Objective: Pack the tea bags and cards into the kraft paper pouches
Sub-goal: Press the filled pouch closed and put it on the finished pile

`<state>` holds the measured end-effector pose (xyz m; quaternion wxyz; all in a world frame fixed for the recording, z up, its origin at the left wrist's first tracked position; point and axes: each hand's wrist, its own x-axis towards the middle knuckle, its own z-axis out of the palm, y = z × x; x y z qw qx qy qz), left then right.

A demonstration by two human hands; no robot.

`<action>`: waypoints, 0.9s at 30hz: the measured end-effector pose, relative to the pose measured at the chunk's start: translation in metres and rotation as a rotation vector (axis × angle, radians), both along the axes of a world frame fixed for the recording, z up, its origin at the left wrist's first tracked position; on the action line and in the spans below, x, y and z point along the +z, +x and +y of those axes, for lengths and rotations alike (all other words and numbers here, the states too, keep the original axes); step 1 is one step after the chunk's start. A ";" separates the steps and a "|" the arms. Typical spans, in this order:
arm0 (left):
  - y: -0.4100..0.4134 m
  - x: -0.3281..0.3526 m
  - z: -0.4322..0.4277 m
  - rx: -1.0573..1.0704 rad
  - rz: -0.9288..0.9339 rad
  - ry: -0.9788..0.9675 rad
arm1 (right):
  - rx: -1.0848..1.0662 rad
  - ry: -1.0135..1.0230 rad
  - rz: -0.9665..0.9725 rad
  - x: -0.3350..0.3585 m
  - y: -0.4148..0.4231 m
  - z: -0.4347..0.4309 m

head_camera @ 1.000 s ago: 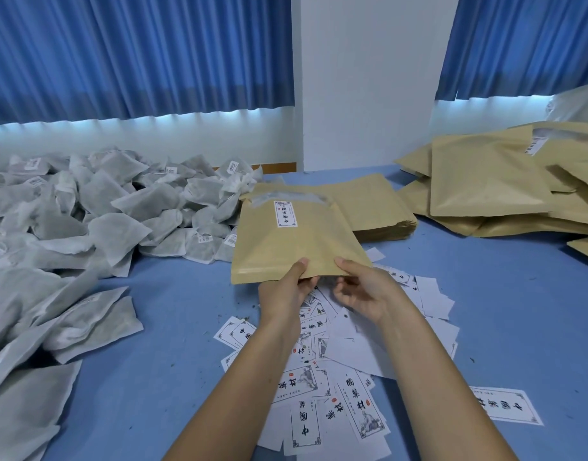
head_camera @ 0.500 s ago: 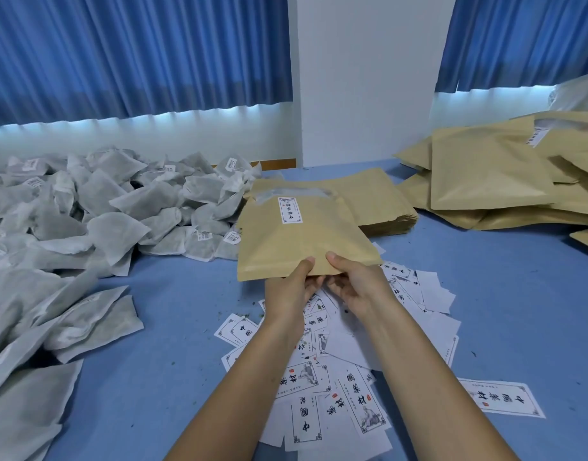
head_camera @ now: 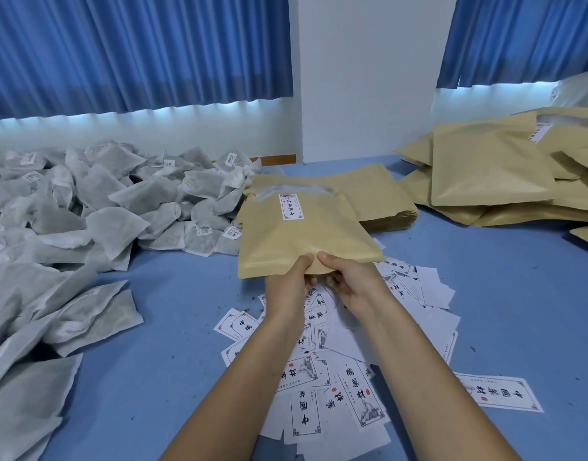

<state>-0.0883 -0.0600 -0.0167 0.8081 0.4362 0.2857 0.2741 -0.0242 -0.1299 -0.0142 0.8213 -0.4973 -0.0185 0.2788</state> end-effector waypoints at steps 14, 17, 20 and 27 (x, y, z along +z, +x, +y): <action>0.000 -0.002 0.006 -0.013 0.046 0.007 | -0.037 0.007 -0.043 -0.001 -0.007 0.003; 0.001 0.001 0.005 0.009 0.025 0.057 | -0.020 0.010 -0.057 0.002 -0.003 0.002; 0.001 0.006 0.012 0.091 0.012 0.079 | 0.022 0.005 -0.017 0.005 0.003 -0.005; -0.003 0.007 0.016 0.087 0.043 0.114 | -0.048 -0.118 -0.130 0.006 0.016 -0.015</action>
